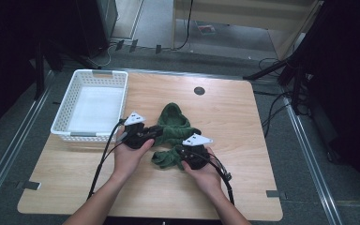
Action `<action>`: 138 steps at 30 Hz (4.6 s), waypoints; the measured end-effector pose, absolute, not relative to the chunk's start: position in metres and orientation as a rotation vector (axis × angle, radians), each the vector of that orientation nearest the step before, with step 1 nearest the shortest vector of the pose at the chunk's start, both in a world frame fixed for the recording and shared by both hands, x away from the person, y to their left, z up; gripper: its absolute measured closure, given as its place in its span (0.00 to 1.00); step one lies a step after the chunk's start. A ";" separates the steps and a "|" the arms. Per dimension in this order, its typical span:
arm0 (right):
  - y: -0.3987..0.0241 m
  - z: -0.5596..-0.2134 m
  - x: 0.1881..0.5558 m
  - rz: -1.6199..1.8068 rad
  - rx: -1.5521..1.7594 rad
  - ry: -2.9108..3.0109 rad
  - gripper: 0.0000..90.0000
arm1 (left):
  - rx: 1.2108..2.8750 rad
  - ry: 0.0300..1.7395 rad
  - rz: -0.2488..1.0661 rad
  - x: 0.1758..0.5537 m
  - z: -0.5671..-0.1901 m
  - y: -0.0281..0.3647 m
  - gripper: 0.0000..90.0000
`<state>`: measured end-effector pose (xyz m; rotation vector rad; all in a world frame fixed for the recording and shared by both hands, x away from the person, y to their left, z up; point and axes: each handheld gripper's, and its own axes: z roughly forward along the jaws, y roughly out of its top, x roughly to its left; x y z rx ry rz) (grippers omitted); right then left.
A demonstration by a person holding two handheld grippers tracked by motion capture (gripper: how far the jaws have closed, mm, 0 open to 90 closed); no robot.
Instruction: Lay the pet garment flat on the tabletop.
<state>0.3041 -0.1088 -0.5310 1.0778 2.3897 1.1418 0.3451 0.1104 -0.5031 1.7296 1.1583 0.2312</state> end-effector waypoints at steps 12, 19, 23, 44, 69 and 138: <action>-0.112 -0.544 0.299 1.140 1.094 2.445 0.95 | 1.939 1.204 0.126 0.384 -0.529 0.070 0.79; -0.123 -0.544 0.276 1.159 0.975 2.555 1.00 | 1.996 1.232 0.177 0.395 -0.538 0.062 0.88; -0.128 -0.543 0.264 1.178 0.903 2.639 1.00 | 1.982 1.245 0.208 0.397 -0.540 0.060 0.91; -0.117 -0.531 0.274 1.152 0.990 2.527 0.85 | 1.889 1.285 -0.006 0.421 -0.533 0.060 0.85; -0.123 -0.538 0.282 1.077 0.962 2.557 1.00 | 1.840 1.527 0.336 0.509 -0.536 0.025 1.00; -0.186 -0.506 0.389 1.105 1.364 2.112 0.59 | 1.853 1.095 0.162 0.391 -0.506 0.088 0.49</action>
